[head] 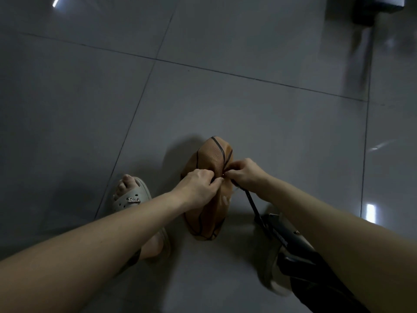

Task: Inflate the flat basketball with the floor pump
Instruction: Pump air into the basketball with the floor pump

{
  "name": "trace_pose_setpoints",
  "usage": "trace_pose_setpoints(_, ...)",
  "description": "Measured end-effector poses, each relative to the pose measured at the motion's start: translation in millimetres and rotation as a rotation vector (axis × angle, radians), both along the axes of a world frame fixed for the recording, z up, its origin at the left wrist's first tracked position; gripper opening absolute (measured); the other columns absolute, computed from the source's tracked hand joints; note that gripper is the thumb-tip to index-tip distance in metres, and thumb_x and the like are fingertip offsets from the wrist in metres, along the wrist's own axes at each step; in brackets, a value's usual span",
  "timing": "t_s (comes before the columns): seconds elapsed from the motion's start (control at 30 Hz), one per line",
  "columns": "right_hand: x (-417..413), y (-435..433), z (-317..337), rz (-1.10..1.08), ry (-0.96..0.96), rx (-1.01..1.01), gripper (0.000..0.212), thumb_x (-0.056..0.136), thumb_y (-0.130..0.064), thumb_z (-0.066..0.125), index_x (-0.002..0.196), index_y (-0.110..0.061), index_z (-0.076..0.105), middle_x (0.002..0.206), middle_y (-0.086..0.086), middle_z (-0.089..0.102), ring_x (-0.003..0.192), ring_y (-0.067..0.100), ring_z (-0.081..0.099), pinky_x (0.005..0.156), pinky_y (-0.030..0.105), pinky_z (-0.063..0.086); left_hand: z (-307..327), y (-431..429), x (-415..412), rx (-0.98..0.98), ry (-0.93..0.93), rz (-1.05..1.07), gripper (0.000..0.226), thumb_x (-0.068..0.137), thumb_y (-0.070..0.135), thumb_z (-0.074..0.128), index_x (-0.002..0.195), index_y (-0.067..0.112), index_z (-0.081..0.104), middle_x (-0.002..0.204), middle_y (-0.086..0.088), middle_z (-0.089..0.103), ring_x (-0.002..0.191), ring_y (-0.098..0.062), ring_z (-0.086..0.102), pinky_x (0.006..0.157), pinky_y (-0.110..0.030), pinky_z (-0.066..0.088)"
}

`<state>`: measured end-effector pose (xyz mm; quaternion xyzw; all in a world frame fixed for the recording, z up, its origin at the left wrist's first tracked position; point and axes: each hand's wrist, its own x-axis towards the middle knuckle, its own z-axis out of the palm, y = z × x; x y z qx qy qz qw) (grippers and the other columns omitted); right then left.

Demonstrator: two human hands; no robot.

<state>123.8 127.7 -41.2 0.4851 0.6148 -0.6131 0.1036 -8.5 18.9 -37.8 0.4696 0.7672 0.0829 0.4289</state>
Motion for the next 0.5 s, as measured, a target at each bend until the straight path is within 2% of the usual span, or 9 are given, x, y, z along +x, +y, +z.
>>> trace_pose_setpoints(0.2,0.4,0.4,-0.6,0.121,0.036,0.035,0.02,0.097,-0.012,0.057,0.099,0.003,0.07,0.074,0.0,0.06,0.056,0.004,0.053,0.047,0.012,0.041,-2.2,-1.5,-0.7,0.0,-0.02,-0.007,0.045,0.104,0.042,0.049,0.069,0.014,0.055,0.069,-0.002,0.059,0.064,-0.015,0.058,0.055,-0.029,0.036)
trace_pose_setpoints(0.3,0.8,1.8,-1.2,0.173,0.047,0.003,0.021,0.097,-0.011,0.053,0.093,0.004,0.067,0.073,0.002,0.059,0.059,0.009,0.053,0.052,0.018,0.043,-4.3,-2.4,0.2,0.016,-0.021,-0.007,0.044,0.104,0.042,0.049,0.07,0.014,0.056,0.068,-0.001,0.059,0.062,-0.015,0.057,0.054,-0.028,0.036)
trace_pose_setpoints(0.4,1.1,0.9,-4.7,0.189,0.016,-0.005,0.019,0.097,-0.013,0.049,0.084,-0.003,0.06,0.074,0.005,0.054,0.065,0.016,0.049,0.057,0.028,0.04,-4.8,-3.8,3.4,0.028,0.002,-0.022,0.043,0.104,0.041,0.049,0.071,0.014,0.055,0.068,-0.001,0.058,0.061,-0.013,0.056,0.053,-0.027,0.034)
trace_pose_setpoints(0.5,-0.8,-2.1,-6.4,0.19,-0.004,0.003,0.021,0.097,-0.016,0.048,0.082,-0.006,0.058,0.076,0.007,0.053,0.067,0.018,0.047,0.059,0.03,0.039,-4.6,-3.8,7.0,0.038,0.025,-0.036,0.041,0.104,0.04,0.049,0.072,0.015,0.055,0.069,0.001,0.056,0.061,-0.012,0.053,0.052,-0.027,0.034)
